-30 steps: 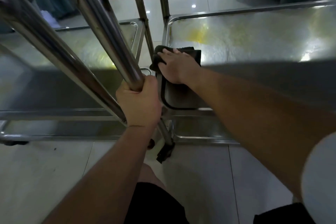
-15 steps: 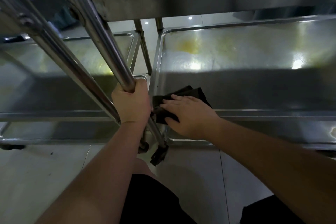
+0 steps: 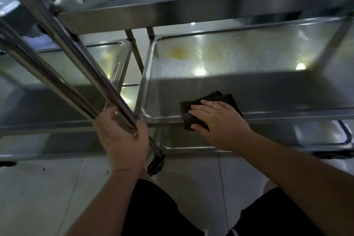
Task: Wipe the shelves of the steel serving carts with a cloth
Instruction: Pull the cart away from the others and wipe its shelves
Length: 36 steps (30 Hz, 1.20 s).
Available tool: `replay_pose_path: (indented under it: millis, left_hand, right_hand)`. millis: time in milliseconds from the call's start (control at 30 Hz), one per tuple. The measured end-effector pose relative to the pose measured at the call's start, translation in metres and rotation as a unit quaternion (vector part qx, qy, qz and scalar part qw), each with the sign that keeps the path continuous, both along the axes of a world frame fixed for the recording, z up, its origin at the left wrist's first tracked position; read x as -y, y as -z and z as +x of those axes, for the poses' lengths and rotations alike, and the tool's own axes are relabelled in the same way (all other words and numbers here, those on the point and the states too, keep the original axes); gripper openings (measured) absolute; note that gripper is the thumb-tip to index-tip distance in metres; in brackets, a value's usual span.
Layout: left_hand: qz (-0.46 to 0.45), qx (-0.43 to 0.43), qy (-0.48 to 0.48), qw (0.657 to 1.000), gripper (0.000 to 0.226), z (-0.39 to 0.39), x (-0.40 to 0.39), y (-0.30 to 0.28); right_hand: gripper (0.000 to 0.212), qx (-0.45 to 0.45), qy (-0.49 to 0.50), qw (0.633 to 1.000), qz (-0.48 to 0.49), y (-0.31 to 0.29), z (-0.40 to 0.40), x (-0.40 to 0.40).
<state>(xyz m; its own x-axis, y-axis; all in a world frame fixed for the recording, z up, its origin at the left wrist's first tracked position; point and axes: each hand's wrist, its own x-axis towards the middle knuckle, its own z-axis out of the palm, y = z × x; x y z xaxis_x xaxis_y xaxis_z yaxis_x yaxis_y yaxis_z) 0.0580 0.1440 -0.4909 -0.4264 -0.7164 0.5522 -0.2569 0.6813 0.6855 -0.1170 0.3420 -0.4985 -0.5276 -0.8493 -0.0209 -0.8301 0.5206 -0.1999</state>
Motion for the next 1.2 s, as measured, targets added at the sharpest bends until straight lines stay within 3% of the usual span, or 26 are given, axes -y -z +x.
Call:
replay_pose_path:
  millis: [133, 467, 667, 833, 1033, 1200]
  left_hand:
    - [-0.066, 0.063, 0.108, 0.990, 0.058, -0.014, -0.042, 0.012]
    - [-0.085, 0.176, 0.289, 0.937, 0.059, -0.100, -0.125, 0.008]
    - [-0.114, 0.243, 0.333, 0.904, 0.060, -0.138, -0.175, 0.017]
    - [-0.191, 0.301, 0.391, 0.849, 0.068, -0.163, -0.221, 0.028]
    - [-0.226, 0.344, 0.425, 0.806, 0.077, -0.188, -0.271, 0.031]
    - [-0.214, 0.351, 0.399, 0.820, 0.070, -0.194, -0.287, 0.032]
  right_hand:
    - [0.057, 0.007, 0.024, 1.000, 0.002, -0.001, -0.013, -0.036]
    - [0.065, -0.008, 0.120, 0.993, 0.016, 0.001, -0.060, -0.164]
    - [0.058, -0.013, 0.170, 0.985, 0.014, 0.002, -0.091, -0.237]
    - [0.058, -0.020, 0.210, 0.978, 0.011, 0.006, -0.110, -0.286]
    - [0.057, -0.014, 0.239, 0.971, 0.015, 0.000, -0.124, -0.329]
    - [0.057, 0.019, 0.299, 0.954, 0.022, -0.006, -0.143, -0.367]
